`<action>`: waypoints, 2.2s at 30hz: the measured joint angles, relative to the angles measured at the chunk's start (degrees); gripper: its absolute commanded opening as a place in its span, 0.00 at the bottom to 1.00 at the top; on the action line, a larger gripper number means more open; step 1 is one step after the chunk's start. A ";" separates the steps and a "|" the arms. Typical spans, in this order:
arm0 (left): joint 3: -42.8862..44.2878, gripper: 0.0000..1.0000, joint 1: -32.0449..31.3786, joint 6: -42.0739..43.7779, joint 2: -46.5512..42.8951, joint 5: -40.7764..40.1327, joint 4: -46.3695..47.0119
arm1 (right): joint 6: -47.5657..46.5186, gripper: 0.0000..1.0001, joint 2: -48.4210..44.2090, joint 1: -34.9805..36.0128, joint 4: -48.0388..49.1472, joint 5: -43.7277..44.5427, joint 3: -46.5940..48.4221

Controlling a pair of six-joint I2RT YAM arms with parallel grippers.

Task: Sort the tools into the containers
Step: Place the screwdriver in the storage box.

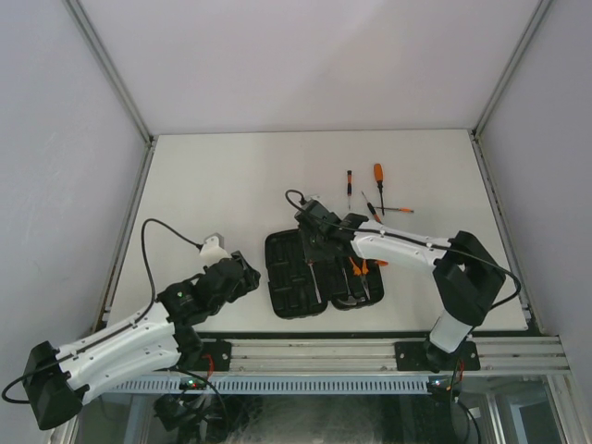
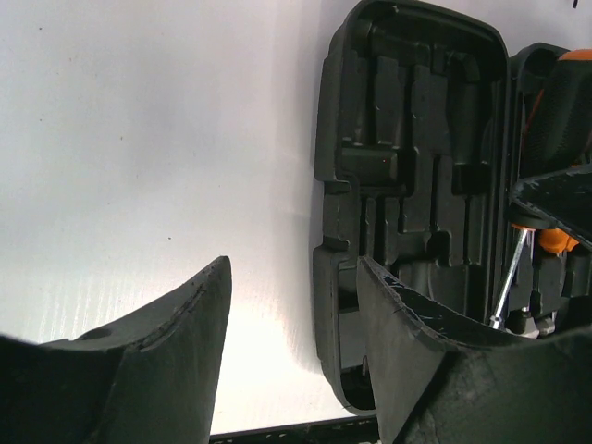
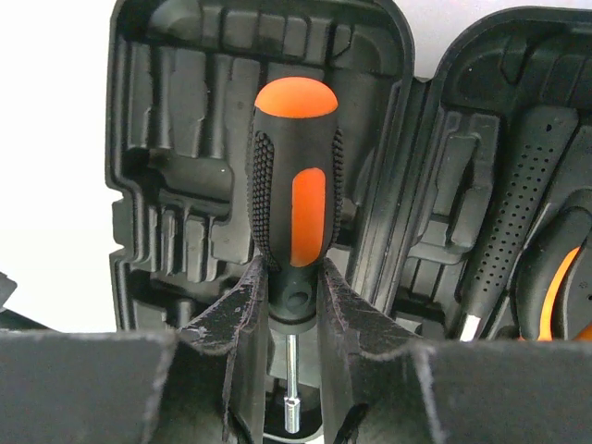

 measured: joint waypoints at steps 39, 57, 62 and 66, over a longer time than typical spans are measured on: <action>0.00 0.60 0.00 0.02 1.38 0.63 0.79 | 0.13 0.29 10.25 -1.53 -2.14 0.33 4.76; 0.00 0.60 0.00 0.15 1.40 0.66 0.79 | 0.74 0.25 11.13 -2.91 -1.49 -1.11 5.31; 0.00 0.60 0.00 0.50 1.40 0.74 0.79 | 0.94 0.22 12.37 -3.56 -0.61 -0.85 6.58; 0.00 0.60 0.00 0.55 1.40 0.83 0.79 | 1.18 0.22 13.29 -3.85 0.39 -0.68 6.67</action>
